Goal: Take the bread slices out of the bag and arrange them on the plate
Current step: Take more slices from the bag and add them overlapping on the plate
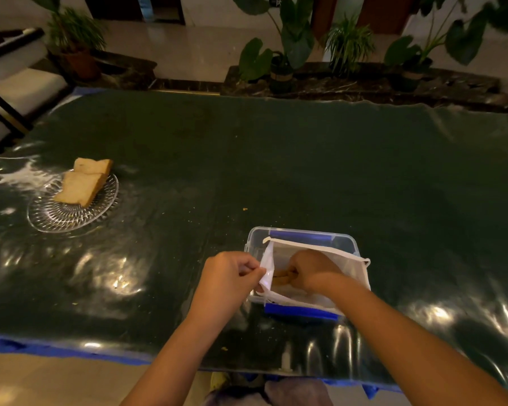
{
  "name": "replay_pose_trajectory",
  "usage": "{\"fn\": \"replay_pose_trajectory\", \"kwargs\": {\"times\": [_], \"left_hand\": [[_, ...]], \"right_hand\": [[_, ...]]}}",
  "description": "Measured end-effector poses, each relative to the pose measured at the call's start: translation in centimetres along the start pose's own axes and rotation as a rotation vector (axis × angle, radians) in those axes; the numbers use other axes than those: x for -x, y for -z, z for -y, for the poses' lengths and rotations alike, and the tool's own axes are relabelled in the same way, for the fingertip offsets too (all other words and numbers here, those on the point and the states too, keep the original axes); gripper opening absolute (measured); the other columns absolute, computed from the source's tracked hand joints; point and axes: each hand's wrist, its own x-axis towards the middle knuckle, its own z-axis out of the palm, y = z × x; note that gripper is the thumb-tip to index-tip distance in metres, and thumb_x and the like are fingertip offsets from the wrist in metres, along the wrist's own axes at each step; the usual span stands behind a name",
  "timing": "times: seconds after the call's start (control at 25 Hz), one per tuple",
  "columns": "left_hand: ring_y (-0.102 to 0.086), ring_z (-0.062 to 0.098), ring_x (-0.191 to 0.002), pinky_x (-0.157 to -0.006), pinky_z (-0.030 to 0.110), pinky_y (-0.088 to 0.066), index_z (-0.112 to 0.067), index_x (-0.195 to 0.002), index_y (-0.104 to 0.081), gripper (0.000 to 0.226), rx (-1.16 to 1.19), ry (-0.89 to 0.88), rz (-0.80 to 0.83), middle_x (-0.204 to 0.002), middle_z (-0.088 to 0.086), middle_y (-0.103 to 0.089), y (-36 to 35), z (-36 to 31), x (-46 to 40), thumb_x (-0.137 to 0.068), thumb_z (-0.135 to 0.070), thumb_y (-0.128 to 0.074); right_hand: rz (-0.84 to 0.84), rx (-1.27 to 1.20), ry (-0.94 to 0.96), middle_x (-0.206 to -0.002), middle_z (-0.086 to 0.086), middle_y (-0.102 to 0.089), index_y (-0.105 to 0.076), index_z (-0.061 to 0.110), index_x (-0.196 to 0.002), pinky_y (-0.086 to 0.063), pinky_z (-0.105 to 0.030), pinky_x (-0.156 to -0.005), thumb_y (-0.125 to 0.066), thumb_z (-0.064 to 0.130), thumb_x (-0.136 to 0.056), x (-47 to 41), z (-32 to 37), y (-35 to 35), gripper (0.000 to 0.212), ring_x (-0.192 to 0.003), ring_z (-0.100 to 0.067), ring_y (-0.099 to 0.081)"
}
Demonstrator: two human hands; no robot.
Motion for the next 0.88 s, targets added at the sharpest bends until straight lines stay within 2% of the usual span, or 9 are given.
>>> {"fn": "replay_pose_trajectory", "kwargs": {"times": [0.2, 0.28, 0.4, 0.56, 0.76, 0.88], "left_hand": [[-0.065, -0.005, -0.061, -0.062, 0.013, -0.049, -0.022, -0.075, -0.070, 0.008, -0.010, -0.040, -0.008, -0.065, -0.007, -0.071, 0.1, -1.3, -0.8, -0.081, -0.019, -0.066], [-0.064, -0.005, -0.059, -0.056, 0.009, -0.047, -0.024, -0.072, -0.069, 0.010, -0.033, -0.072, -0.030, -0.061, -0.009, -0.069, 0.2, -1.9, -1.1, -0.080, -0.019, -0.067], [-0.063, -0.007, -0.056, -0.051, 0.006, -0.044, -0.024, -0.069, -0.068, 0.013, -0.040, -0.093, -0.048, -0.056, -0.011, -0.065, 0.1, -2.6, -1.6, -0.080, -0.017, -0.067], [-0.064, -0.007, -0.058, -0.060, 0.012, -0.044, -0.022, -0.070, -0.069, 0.012, -0.028, -0.049, -0.057, -0.059, -0.008, -0.068, 0.4, -2.4, -2.2, -0.081, -0.018, -0.066], [-0.065, -0.005, -0.059, -0.066, 0.019, -0.052, -0.022, -0.071, -0.069, 0.010, -0.025, -0.046, -0.065, -0.062, -0.006, -0.070, 0.7, -2.1, -3.6, -0.080, -0.019, -0.067], [-0.065, -0.005, -0.060, -0.064, 0.018, -0.052, -0.025, -0.072, -0.068, 0.011, -0.043, -0.076, -0.026, -0.067, -0.006, -0.070, 1.0, -2.3, -4.7, -0.080, -0.018, -0.067]], "right_hand": [[0.019, 0.216, 0.055, -0.088, 0.001, -0.054, -0.057, 0.023, -0.088, -0.044, -0.030, -0.076, -0.056, 0.023, -0.085, 1.1, 0.0, 3.2, 0.004, -0.082, -0.018, -0.051], [0.029, 0.211, 0.052, -0.092, -0.005, -0.058, -0.059, 0.017, -0.098, -0.044, -0.032, -0.075, -0.051, 0.021, -0.086, 1.4, 0.7, 4.1, 0.014, -0.085, -0.023, -0.055], [0.029, 0.251, 0.090, -0.100, -0.009, -0.061, -0.059, 0.010, -0.108, -0.046, -0.036, -0.086, -0.055, 0.020, -0.085, 1.9, 2.4, 4.9, 0.025, -0.095, -0.027, -0.057], [-0.119, 0.302, 0.265, -0.100, -0.010, -0.067, -0.064, 0.012, -0.099, -0.052, -0.035, -0.082, -0.057, 0.020, -0.085, 3.5, 2.5, 6.8, 0.018, -0.091, -0.025, -0.062], [-0.252, 0.183, 0.346, -0.079, -0.003, -0.068, -0.067, 0.020, -0.083, -0.057, -0.036, -0.068, -0.057, 0.025, -0.082, 5.5, 1.5, 10.7, 0.010, -0.070, -0.017, -0.062], [-0.339, 0.095, 0.379, -0.074, 0.001, -0.068, -0.068, 0.022, -0.083, -0.056, -0.034, -0.064, -0.060, 0.023, -0.080, 6.5, 1.3, 12.8, 0.008, -0.067, -0.013, -0.062]]}}
